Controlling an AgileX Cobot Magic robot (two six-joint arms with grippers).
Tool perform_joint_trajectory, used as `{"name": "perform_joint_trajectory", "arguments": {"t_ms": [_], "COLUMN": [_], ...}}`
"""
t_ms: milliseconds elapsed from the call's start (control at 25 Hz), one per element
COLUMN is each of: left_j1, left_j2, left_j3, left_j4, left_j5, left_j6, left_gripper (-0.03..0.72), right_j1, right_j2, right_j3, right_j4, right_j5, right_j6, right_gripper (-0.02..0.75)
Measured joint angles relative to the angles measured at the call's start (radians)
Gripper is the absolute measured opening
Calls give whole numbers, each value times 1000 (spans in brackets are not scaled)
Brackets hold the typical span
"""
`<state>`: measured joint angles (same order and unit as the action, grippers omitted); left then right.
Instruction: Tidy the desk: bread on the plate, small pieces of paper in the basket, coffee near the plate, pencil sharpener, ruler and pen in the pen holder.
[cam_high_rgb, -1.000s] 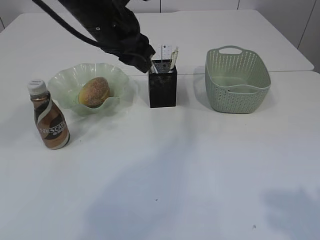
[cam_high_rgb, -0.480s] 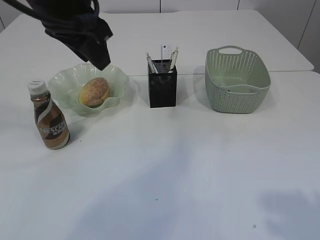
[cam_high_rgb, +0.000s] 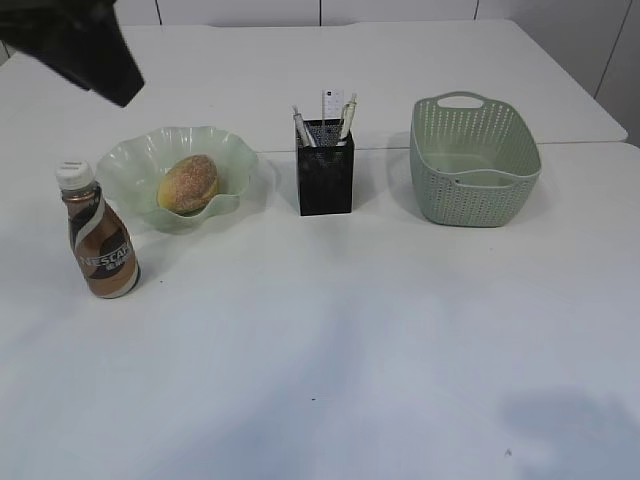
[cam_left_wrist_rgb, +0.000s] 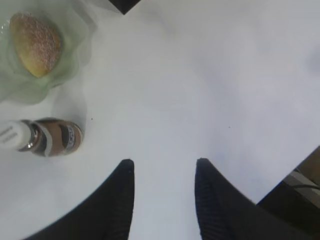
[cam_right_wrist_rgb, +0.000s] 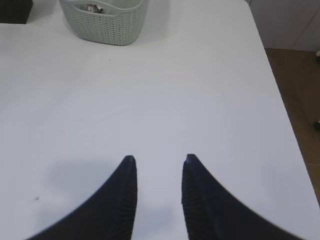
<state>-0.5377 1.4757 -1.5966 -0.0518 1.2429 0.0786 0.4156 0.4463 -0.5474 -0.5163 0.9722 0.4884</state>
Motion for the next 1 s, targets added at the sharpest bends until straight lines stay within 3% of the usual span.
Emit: {"name": "perform_joint_trajectory", "arguments": {"t_ms": [520,1000], "left_j1": [0,0], "left_j2": [-461,-951], "left_j3": [413,696], "left_j4": [32,38], "left_j5": [6,20], "left_j6": [-33,-79], "left_gripper": [274,274], "right_j1": [0,0], "right_j2": [-30,-265], "right_j3": [-36,-45], "right_j4": [211,387], "right_j5": [137,255], "right_j6": [-220,-313], "right_gripper": [260,260]}}
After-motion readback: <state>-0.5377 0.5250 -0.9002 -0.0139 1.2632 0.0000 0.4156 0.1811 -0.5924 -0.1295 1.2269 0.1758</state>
